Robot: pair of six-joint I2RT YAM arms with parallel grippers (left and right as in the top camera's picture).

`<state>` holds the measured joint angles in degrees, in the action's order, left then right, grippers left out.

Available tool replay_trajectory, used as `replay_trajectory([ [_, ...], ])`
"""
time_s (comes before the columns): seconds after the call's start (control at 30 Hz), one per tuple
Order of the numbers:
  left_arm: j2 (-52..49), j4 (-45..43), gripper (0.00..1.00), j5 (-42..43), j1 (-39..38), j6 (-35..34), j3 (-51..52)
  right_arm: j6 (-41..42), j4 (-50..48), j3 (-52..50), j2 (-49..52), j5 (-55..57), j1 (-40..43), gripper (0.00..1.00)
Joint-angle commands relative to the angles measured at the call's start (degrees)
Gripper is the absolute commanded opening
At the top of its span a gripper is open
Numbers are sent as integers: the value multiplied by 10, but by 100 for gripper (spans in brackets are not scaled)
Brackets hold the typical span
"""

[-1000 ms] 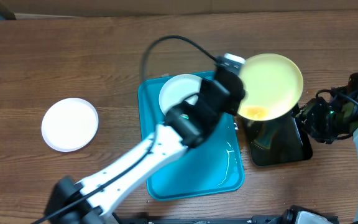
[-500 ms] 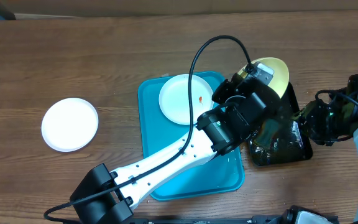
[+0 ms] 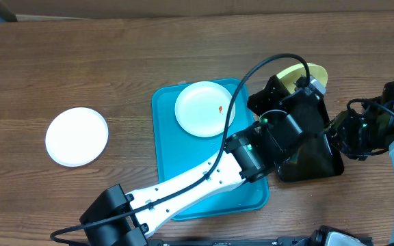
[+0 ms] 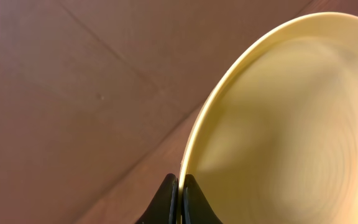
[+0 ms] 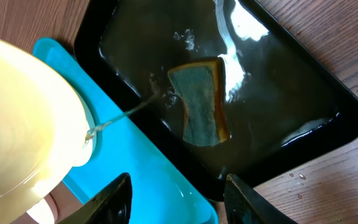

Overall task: Clean dirty plates on tray and stack at the side
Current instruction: 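Lift the yellow plate with the left gripper and tilt it over black tray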

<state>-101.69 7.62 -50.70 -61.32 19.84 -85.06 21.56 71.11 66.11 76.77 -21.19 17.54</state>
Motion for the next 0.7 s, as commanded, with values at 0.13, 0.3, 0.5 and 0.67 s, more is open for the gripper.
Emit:
replay_trajectory([
  [0.13, 7, -21, 4, -24, -10, 45, -17, -11, -2, 11, -8, -8, 2, 50],
  [0.3, 7, -23, 4, -24, -10, 45, -17, -11, -2, 11, -8, -8, 2, 50],
  [0.5, 7, -24, 4, -24, -10, 46, -17, -11, -2, 11, -8, -8, 2, 49],
  [0.67, 7, -24, 4, -24, -10, 46, -17, -11, -2, 11, -8, -8, 2, 50],
])
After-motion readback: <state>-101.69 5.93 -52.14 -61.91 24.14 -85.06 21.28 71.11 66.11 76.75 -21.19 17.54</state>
